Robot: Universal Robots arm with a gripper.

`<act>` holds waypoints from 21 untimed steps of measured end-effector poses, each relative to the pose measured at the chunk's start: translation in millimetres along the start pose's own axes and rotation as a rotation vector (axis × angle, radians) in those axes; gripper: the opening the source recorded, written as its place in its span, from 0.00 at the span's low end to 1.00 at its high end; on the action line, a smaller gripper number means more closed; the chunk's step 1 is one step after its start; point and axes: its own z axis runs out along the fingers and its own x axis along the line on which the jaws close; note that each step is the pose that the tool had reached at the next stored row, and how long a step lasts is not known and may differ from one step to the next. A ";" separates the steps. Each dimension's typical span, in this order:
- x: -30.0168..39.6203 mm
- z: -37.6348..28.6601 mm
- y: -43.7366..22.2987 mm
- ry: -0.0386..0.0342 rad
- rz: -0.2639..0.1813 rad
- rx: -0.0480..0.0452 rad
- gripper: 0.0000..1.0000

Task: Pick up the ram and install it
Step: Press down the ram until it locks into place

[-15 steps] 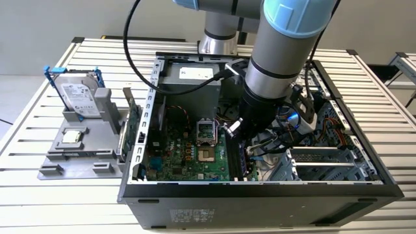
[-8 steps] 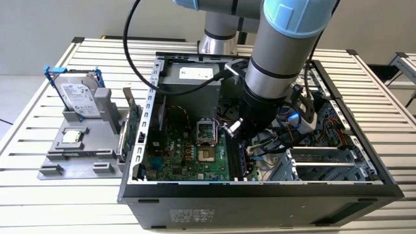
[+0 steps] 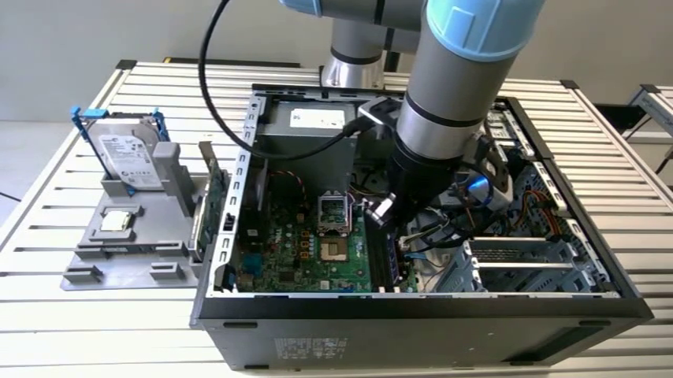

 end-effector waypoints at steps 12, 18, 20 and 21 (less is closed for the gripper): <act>0.0 0.0 0.0 0.0024 -0.214 -0.0003 0.00; 0.0 0.0 0.0 0.0036 -0.324 -0.0005 0.00; 0.0 0.0 0.0 0.0038 -0.355 -0.0006 0.00; 0.0 0.0 0.0 0.0039 -0.357 -0.0006 0.00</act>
